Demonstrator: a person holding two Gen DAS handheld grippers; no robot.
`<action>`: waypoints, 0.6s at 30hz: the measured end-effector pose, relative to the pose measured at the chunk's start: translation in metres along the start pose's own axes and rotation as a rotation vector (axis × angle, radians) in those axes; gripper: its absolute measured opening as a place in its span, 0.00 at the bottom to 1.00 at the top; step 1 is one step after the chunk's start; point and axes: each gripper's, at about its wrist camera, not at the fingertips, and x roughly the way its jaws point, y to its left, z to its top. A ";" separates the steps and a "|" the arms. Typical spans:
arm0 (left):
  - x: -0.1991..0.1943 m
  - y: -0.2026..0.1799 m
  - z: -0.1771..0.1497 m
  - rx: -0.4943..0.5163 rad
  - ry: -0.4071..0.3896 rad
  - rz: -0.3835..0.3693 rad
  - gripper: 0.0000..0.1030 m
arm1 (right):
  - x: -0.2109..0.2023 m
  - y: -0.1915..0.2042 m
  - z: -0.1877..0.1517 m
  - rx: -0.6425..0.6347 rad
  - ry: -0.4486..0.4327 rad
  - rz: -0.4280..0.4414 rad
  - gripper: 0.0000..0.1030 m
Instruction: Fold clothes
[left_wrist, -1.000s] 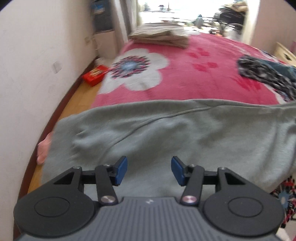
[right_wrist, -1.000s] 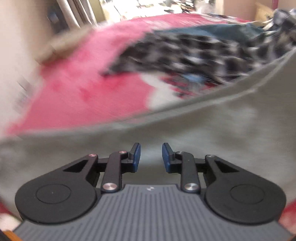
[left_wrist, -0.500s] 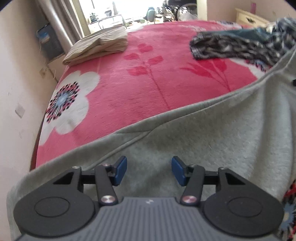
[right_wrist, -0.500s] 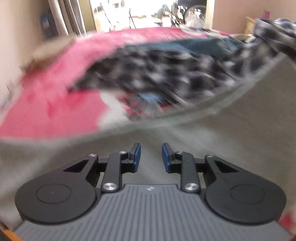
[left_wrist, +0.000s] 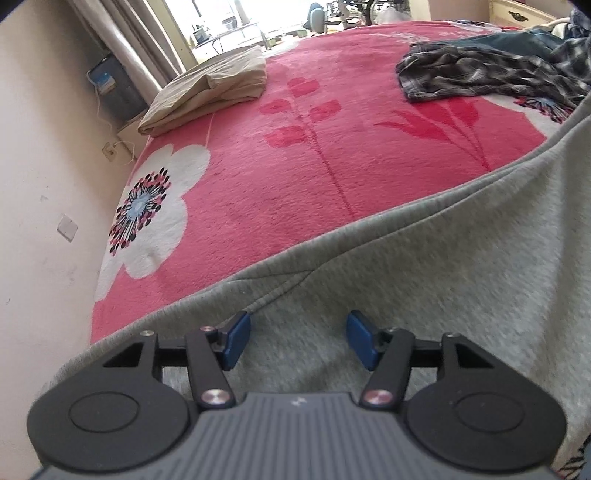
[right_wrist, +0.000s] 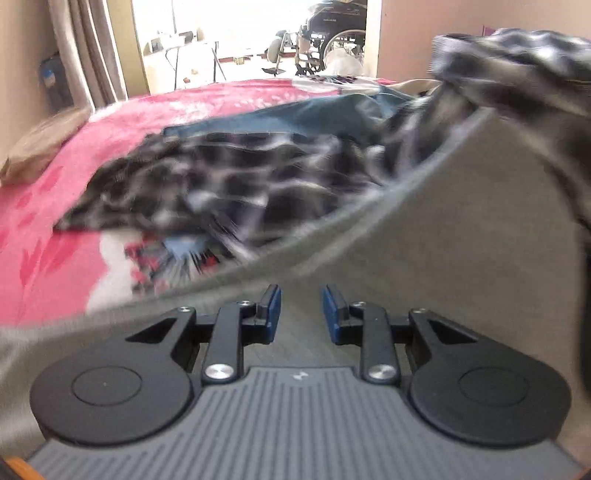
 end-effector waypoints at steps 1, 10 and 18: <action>0.001 0.000 0.001 -0.004 0.004 0.003 0.59 | 0.001 -0.005 -0.003 -0.030 0.019 -0.027 0.24; 0.003 -0.005 0.007 -0.002 0.023 0.035 0.60 | 0.060 -0.025 0.017 0.074 0.048 -0.022 0.26; 0.005 -0.008 0.008 0.019 0.026 0.046 0.60 | 0.001 0.003 0.016 -0.346 -0.095 0.019 0.28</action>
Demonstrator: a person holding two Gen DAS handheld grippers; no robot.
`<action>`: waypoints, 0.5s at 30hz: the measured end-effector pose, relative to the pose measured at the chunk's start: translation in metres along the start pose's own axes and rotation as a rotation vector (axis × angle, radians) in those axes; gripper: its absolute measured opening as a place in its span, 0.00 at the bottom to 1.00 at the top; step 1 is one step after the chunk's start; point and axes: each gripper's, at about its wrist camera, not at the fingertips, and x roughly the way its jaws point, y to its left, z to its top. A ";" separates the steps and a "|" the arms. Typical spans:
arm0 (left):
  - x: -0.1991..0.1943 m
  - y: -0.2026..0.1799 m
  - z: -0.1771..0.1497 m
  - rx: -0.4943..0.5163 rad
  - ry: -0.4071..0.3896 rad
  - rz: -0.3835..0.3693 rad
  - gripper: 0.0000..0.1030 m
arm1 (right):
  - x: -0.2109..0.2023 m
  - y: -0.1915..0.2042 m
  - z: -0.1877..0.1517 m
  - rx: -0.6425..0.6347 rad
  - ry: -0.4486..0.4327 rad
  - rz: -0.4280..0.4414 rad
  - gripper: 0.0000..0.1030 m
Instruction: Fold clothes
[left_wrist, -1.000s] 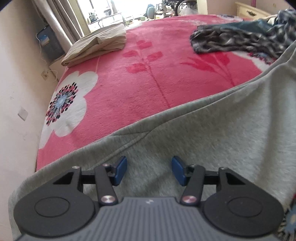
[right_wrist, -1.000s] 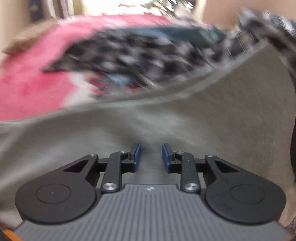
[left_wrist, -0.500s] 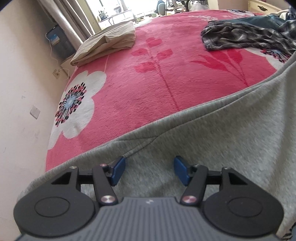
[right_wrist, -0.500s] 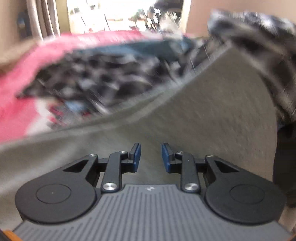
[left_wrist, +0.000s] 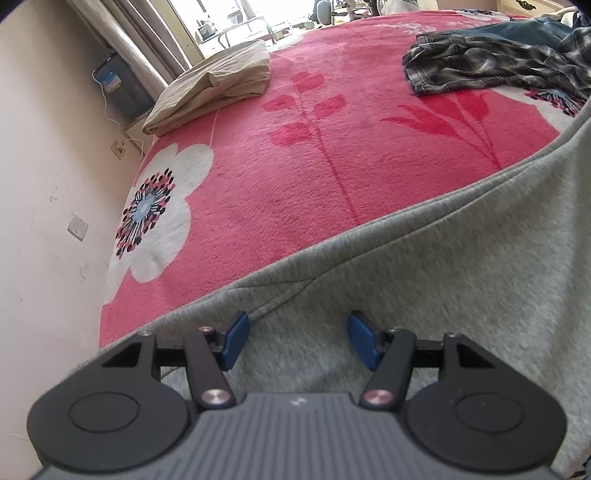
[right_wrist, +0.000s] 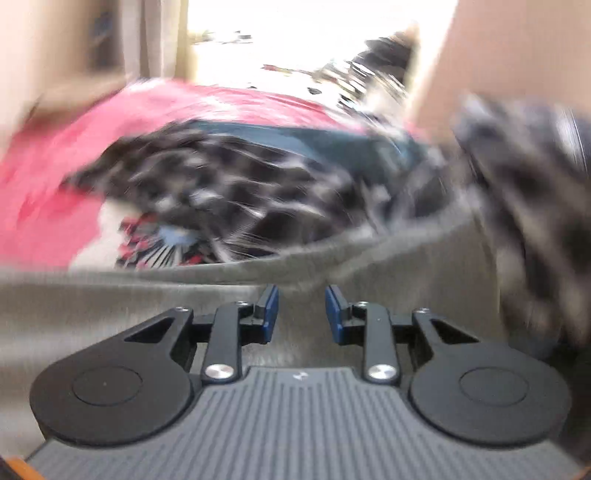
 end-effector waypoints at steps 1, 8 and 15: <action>0.000 0.000 0.000 0.002 0.000 -0.001 0.60 | 0.001 0.003 0.004 -0.098 0.010 0.015 0.29; 0.000 0.002 -0.001 0.012 -0.009 -0.014 0.60 | 0.031 0.014 0.024 -0.602 0.150 0.249 0.32; 0.001 0.003 -0.002 0.034 -0.019 -0.026 0.62 | 0.059 0.001 0.037 -0.823 0.355 0.366 0.32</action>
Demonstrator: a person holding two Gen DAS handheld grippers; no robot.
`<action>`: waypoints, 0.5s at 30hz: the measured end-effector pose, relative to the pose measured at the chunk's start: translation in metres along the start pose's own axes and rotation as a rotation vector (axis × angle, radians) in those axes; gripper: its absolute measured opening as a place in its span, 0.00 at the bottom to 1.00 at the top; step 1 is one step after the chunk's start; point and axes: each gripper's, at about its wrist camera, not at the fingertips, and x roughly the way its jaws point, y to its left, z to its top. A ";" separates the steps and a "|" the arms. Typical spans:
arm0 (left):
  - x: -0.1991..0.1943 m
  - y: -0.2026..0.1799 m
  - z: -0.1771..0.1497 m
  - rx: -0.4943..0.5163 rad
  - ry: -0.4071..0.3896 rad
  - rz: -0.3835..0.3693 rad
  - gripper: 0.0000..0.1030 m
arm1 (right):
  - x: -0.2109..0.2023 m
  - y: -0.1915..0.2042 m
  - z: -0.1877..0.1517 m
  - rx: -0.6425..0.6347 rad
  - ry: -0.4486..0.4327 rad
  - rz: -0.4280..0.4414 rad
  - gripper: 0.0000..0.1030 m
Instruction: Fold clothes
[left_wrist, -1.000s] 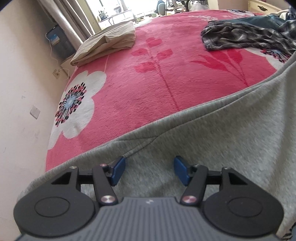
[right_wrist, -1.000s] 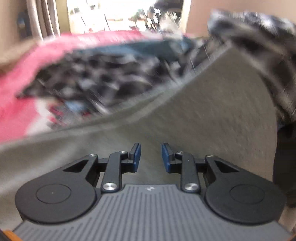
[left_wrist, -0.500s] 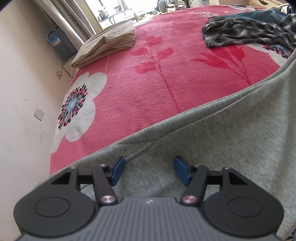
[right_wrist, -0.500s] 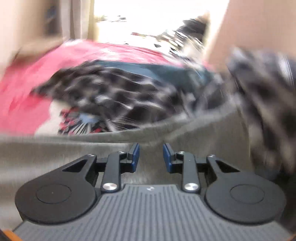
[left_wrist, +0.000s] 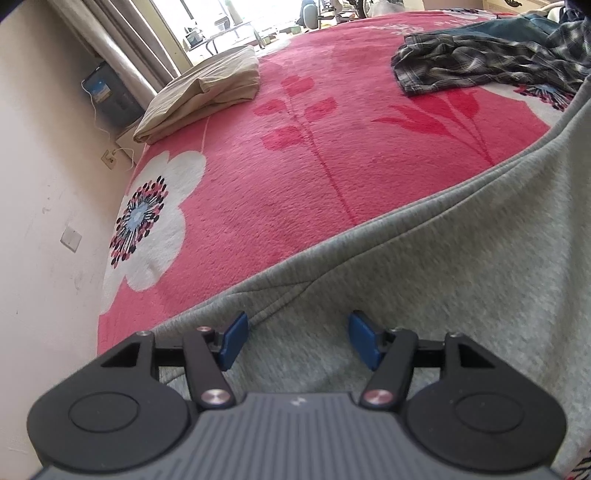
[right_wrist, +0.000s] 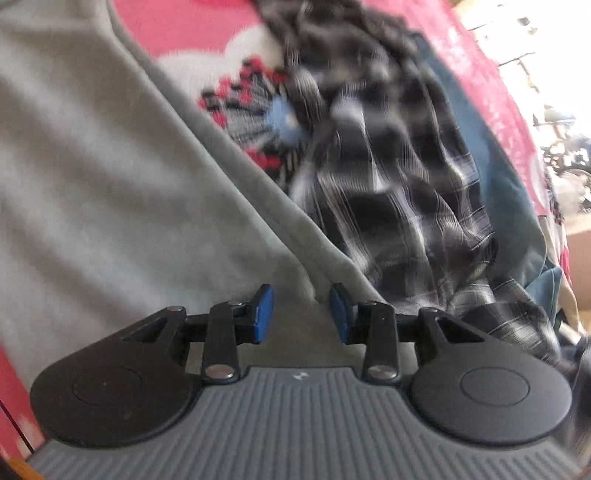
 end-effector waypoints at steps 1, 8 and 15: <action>0.000 0.000 0.000 0.000 0.000 -0.002 0.62 | 0.001 -0.004 -0.001 -0.014 0.023 0.018 0.31; 0.000 0.001 -0.002 -0.003 -0.011 0.000 0.63 | -0.006 0.001 0.004 -0.044 0.021 -0.003 0.03; 0.001 0.000 -0.002 0.001 -0.015 0.006 0.63 | -0.021 -0.011 -0.003 0.028 -0.048 -0.116 0.00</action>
